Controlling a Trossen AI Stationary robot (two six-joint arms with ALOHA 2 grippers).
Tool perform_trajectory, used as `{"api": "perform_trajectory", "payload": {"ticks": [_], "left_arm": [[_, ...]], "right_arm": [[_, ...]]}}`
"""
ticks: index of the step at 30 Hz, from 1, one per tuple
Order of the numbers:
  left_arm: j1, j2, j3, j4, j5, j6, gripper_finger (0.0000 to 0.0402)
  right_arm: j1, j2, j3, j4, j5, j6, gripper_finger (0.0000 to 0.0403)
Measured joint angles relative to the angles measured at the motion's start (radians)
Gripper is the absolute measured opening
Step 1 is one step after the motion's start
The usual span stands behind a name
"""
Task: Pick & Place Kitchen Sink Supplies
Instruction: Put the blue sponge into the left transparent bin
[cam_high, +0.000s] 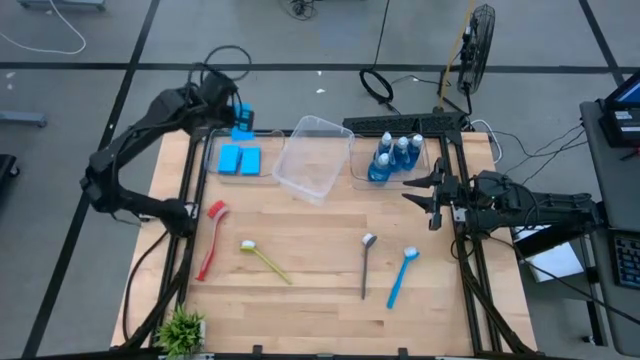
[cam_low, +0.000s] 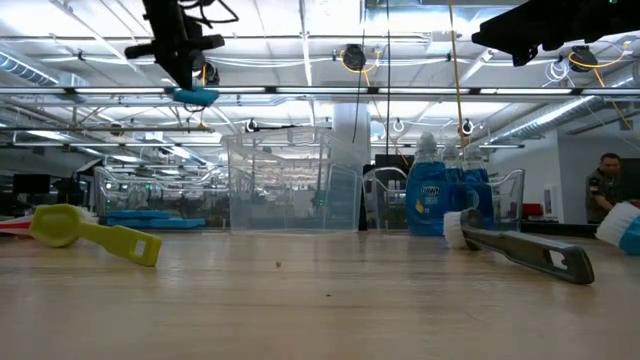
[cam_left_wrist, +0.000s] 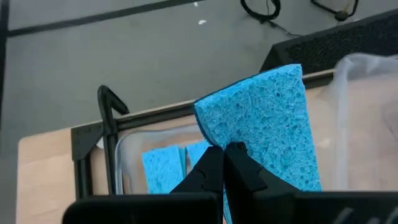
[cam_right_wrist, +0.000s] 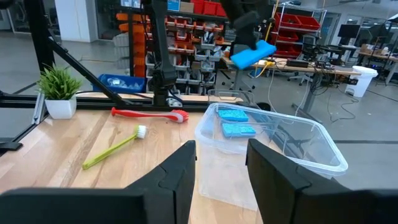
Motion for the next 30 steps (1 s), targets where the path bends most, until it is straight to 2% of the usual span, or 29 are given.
{"api": "perform_trajectory", "payload": {"ticks": [4,9,23,30], "left_arm": [[0.109,0.037,0.000,0.005,0.084,0.044,0.0000],[0.181,0.112,0.000,0.006,0.169,0.074,0.0000],[0.199,0.370,0.000,0.045,0.255,0.137,0.0000],[0.199,0.424,-0.006,0.056,0.277,0.152,0.0000]], "right_arm": [[0.000,0.000,0.000,0.000,0.000,0.000,0.0130],[0.000,0.000,0.000,0.000,0.000,0.000,0.0130],[0.000,0.000,0.000,0.000,0.000,0.000,0.0130],[0.000,0.000,0.000,0.000,-0.001,0.001,0.0130]]}}
